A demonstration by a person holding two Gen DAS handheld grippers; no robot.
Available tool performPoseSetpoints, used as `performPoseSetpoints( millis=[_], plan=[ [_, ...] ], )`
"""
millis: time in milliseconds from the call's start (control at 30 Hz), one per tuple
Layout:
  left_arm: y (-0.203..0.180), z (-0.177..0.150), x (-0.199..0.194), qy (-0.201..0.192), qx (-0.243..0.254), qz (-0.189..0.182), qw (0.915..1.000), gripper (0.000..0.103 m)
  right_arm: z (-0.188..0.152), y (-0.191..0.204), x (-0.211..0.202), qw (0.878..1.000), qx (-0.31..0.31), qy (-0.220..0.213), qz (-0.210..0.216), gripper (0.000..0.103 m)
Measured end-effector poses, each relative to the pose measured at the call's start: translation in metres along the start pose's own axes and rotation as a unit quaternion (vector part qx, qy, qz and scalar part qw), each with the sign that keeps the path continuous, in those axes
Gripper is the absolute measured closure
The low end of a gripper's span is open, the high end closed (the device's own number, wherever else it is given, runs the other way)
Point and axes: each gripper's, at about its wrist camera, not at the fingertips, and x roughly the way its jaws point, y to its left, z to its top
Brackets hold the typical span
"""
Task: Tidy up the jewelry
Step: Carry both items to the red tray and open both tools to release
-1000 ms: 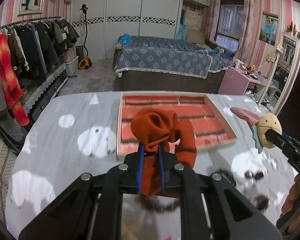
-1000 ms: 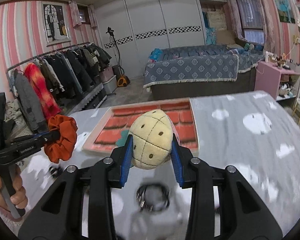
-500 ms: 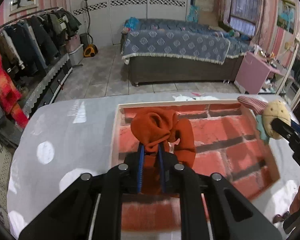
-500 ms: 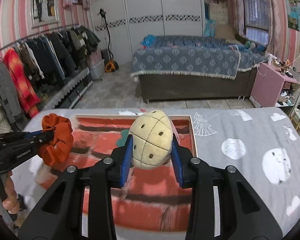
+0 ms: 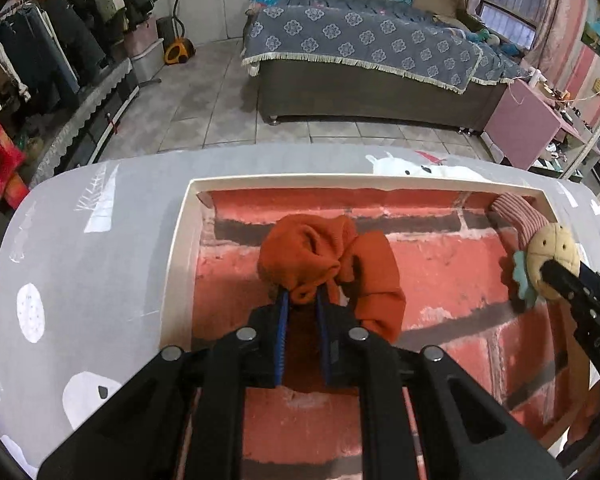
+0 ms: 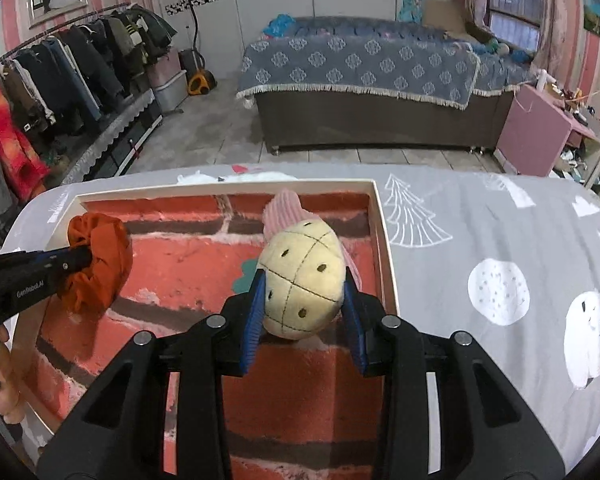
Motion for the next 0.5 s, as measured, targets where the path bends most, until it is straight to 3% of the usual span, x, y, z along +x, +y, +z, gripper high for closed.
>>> performPoseSetpoints(
  millis=[333,433,500],
  plan=[
    [-0.0059,0.0045,0.0059,0.004,0.008,0.013,0.9999,0.086,0.0036,0.0067,0.0039,1.0,-0.01,0.02,-0.017,0.064],
    [-0.0039,0.0038,0.0048,0.006,0.008,0.019,0.9998,0.085,0.0041,0.0069,0.0028,1.0,-0.01,0.017,-0.018,0.059],
    [-0.0017,0.0027,0.0026,0.007,0.005,0.026,0.9996,0.075,0.0039,0.0071,-0.0019,1.0,-0.011,0.01,-0.02,0.046]
  ],
)
